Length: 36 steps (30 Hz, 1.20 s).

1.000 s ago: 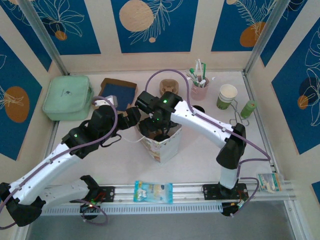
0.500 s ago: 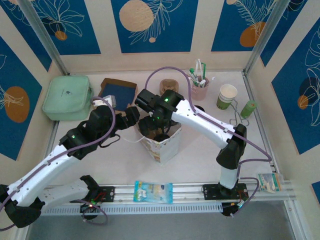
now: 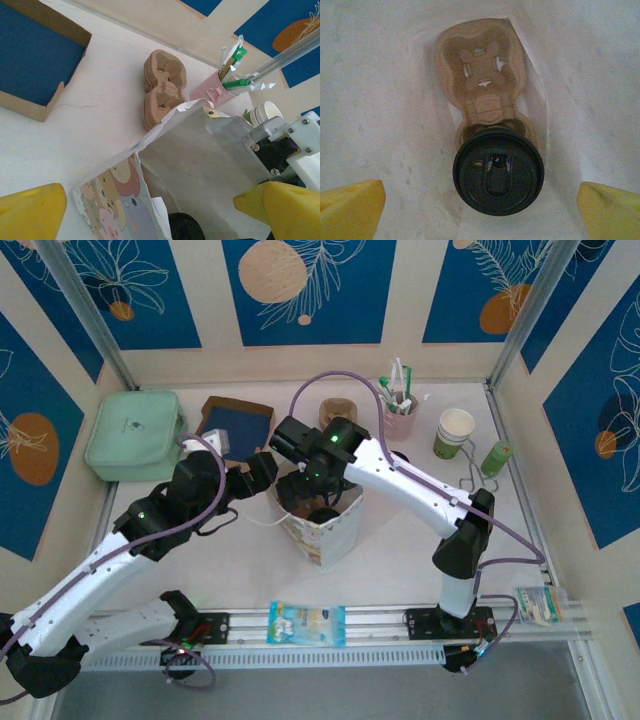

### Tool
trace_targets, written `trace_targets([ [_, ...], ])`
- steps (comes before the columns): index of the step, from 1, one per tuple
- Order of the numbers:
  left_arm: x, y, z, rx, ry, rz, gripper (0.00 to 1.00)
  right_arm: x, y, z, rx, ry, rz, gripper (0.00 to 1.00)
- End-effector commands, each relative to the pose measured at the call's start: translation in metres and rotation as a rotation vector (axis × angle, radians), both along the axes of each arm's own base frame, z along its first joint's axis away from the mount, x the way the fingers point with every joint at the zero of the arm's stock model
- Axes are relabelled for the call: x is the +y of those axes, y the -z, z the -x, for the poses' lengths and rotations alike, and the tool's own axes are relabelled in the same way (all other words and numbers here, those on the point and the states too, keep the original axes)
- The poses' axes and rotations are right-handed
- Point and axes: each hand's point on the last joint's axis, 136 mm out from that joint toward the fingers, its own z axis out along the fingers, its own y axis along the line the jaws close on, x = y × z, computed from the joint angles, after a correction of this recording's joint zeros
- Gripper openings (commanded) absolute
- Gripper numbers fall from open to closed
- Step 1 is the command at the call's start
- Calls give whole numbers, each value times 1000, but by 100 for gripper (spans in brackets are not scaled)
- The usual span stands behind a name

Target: Pack the takeout coffee

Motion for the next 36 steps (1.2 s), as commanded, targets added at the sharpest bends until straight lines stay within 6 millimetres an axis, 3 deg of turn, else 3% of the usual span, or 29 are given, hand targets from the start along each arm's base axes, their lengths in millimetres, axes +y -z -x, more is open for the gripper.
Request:
trace_targets([
  [1, 1, -16, 6, -28, 23, 14, 100, -4, -23, 6, -28, -18, -27, 99],
  [22, 5, -17, 8, -36, 15, 16, 100, -3, -51, 11, -80, -39, -45, 99],
  [36, 7, -21, 11, -45, 18, 24, 100, -1, -82, 21, -120, -64, -90, 99],
])
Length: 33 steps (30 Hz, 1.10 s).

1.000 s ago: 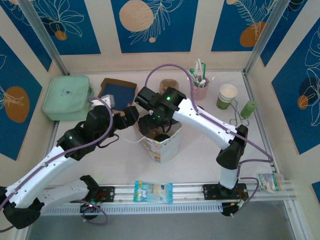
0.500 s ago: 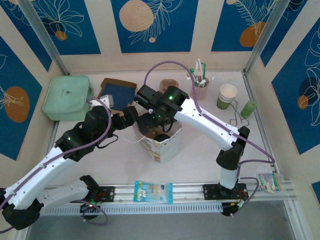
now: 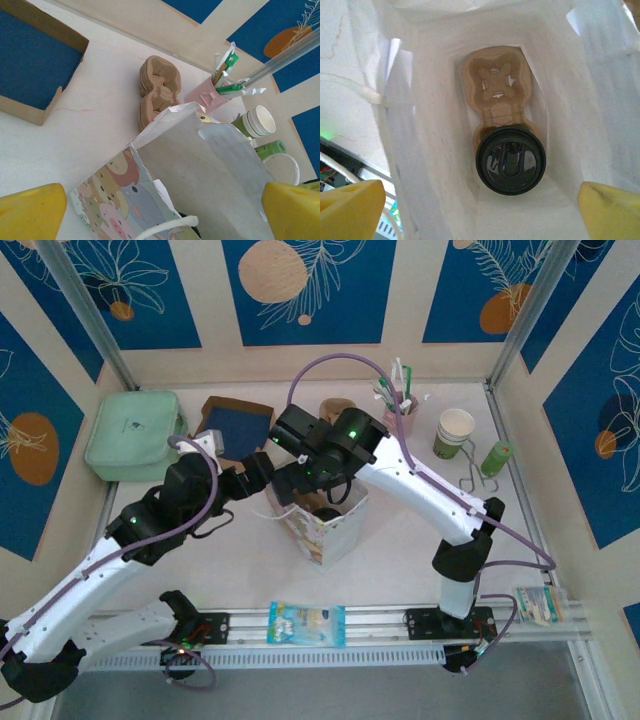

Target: Pack the takeout coffee

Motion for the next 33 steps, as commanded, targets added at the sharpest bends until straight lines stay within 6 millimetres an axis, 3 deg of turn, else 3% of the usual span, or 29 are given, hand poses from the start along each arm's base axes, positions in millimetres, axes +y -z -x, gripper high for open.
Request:
trace_targets([
  [1, 2, -11, 6, -23, 18, -1, 100, -8, -19, 6, -29, -10, -18, 99],
  [20, 7, -20, 10, -44, 19, 3, 100, -10, -54, 9, -84, -32, -102, 99],
  [33, 11, -12, 12, -35, 9, 15, 100, -38, -70, -8, -149, 31, -121, 99],
])
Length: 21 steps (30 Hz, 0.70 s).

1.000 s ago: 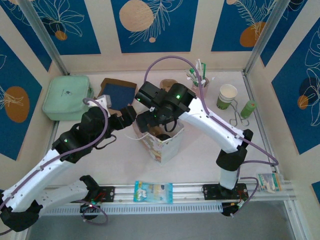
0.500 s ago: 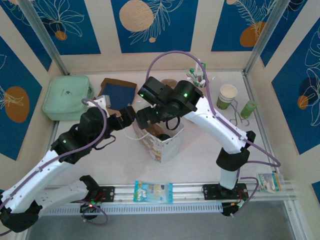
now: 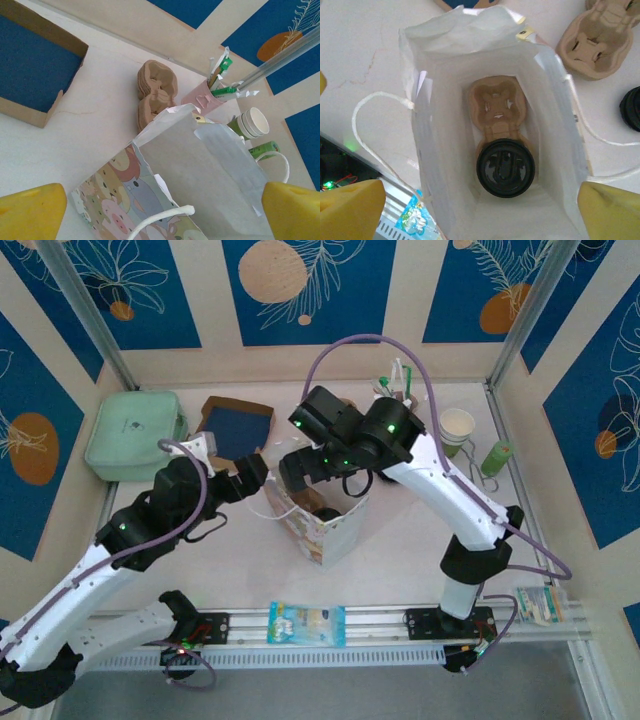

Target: Pack the takeout coffee

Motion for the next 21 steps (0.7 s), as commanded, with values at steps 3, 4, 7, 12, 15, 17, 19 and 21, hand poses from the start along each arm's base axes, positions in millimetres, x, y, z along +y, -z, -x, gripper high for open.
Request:
trace_targets([
  [3, 6, -2, 5, -11, -3, 7, 100, -34, -16, -8, -49, 68, -21, 99],
  [4, 8, -1, 6, -9, -6, 13, 100, -40, -16, -11, -51, 86, -27, 99],
  [7, 14, 0, 8, -8, -19, 31, 99, -61, -16, -18, -60, 151, -39, 99],
  [12, 29, 13, 8, 41, -62, 32, 98, -102, -7, -28, -46, 266, -51, 99],
  [15, 32, 29, 4, 93, -73, 54, 98, -122, 2, -30, -24, 317, -65, 99],
  [17, 33, 44, -1, 141, -78, 83, 98, -134, 13, -30, -3, 350, -70, 99],
  [19, 32, 59, -5, 179, -82, 114, 98, -143, 24, -29, 23, 377, -77, 99],
  [21, 31, 74, -9, 214, -83, 140, 98, -151, 34, -29, 44, 400, -85, 99],
])
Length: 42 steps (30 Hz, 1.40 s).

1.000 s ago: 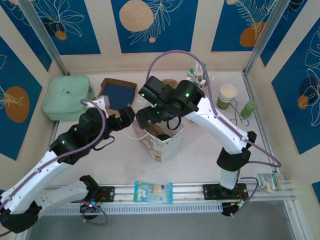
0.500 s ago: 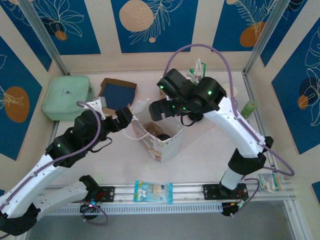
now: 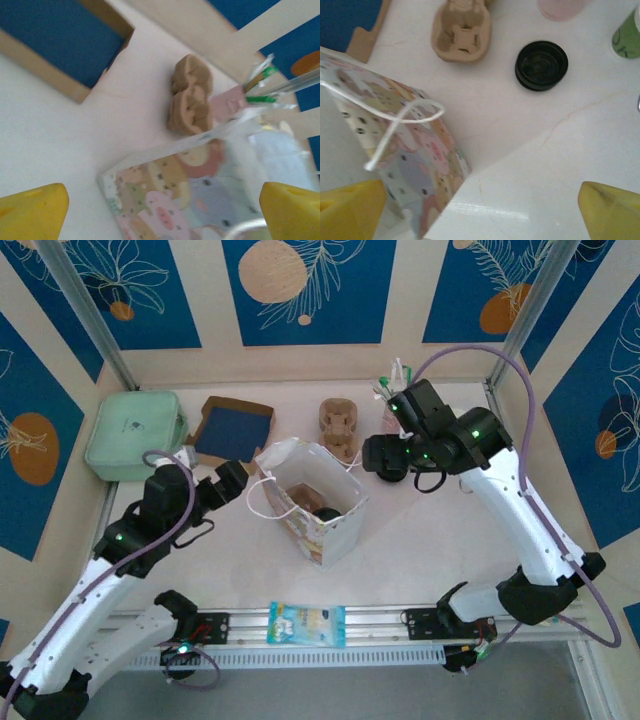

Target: Pack the takeout coffee

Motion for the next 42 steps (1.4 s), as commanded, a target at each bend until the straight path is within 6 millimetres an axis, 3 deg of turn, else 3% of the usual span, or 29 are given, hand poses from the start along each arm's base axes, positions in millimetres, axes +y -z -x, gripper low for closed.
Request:
trace_targets([
  [1, -13, 21, -2, 71, 40, 90, 97, -1, 8, 1, 18, 13, -72, 99],
  [10, -25, 70, -11, 178, 65, 88, 97, 1, 59, 11, 141, 14, -89, 99],
  [16, -34, 90, -16, 222, 85, 91, 97, 13, 75, 20, 173, -19, -109, 99],
  [25, -51, 97, -29, 238, 128, 109, 97, 33, 79, 32, 179, -75, -121, 99],
  [42, -90, 98, -47, 247, 227, 99, 97, 37, 76, 50, 142, -94, -141, 99],
])
